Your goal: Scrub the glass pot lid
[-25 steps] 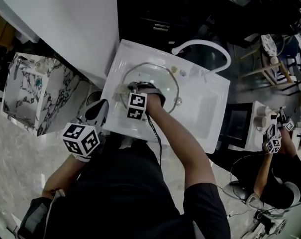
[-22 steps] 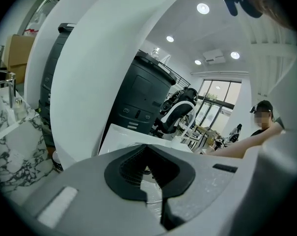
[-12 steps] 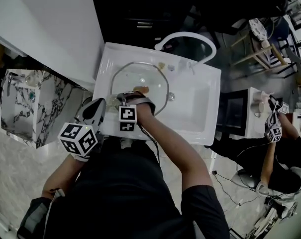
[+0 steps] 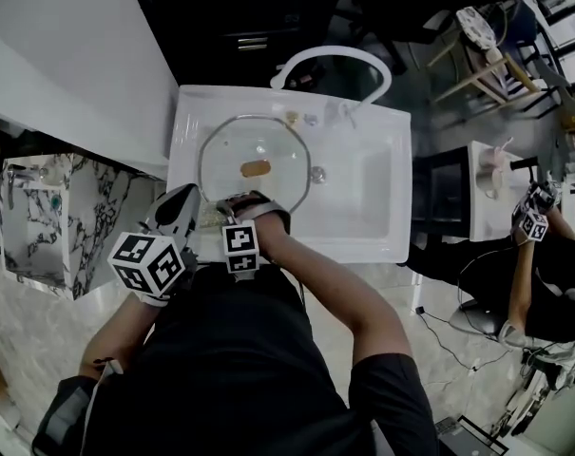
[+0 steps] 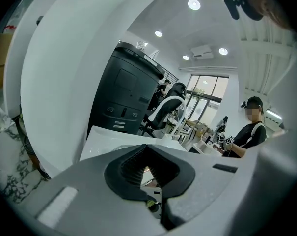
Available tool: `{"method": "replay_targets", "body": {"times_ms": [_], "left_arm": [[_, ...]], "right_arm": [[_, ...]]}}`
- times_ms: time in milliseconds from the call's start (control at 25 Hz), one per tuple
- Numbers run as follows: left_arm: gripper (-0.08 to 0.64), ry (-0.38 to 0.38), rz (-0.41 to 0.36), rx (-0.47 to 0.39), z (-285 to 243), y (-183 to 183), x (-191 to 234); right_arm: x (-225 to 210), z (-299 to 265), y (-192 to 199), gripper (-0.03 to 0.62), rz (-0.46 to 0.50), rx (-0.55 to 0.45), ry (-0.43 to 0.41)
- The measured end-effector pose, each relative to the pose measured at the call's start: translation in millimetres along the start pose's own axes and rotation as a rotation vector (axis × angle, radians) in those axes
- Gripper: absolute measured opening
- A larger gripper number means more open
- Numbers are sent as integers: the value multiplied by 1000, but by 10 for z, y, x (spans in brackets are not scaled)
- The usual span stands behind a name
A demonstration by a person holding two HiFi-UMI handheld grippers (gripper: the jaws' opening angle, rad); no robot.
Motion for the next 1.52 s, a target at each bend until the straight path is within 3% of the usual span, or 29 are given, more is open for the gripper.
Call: {"method": "replay_targets", "body": {"times_ms": [520, 840, 1040, 1280, 1440, 1520], "left_arm": [[0, 11, 1, 7, -40, 26, -26], [0, 3, 6, 2, -6, 58, -65], [0, -3, 14, -3, 16, 87, -92], [0, -21, 29, -13, 64, 97, -58], [0, -29, 36, -16, 87, 102, -42], [0, -30, 37, -20, 92, 95, -51]], "right_arm": [[314, 55, 49, 66, -191, -55, -161], [393, 90, 60, 66, -381, -121, -292], [287, 166, 186, 66, -587, -233, -326], [-79, 520, 461, 66, -851, -375, -259], [-426, 930, 728, 66, -1047, -473, -157], [-543, 1138, 843, 66, -1094, -514, -87]]}}
Point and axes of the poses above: the fingertips, and each gripper's own axes: z backward along the fingers, x to its left, y out of its underside, the point moved 6 cm from there along z, backward along the fingers, and after that the axes turned 14 degrees about x, right-handed, at the moved point
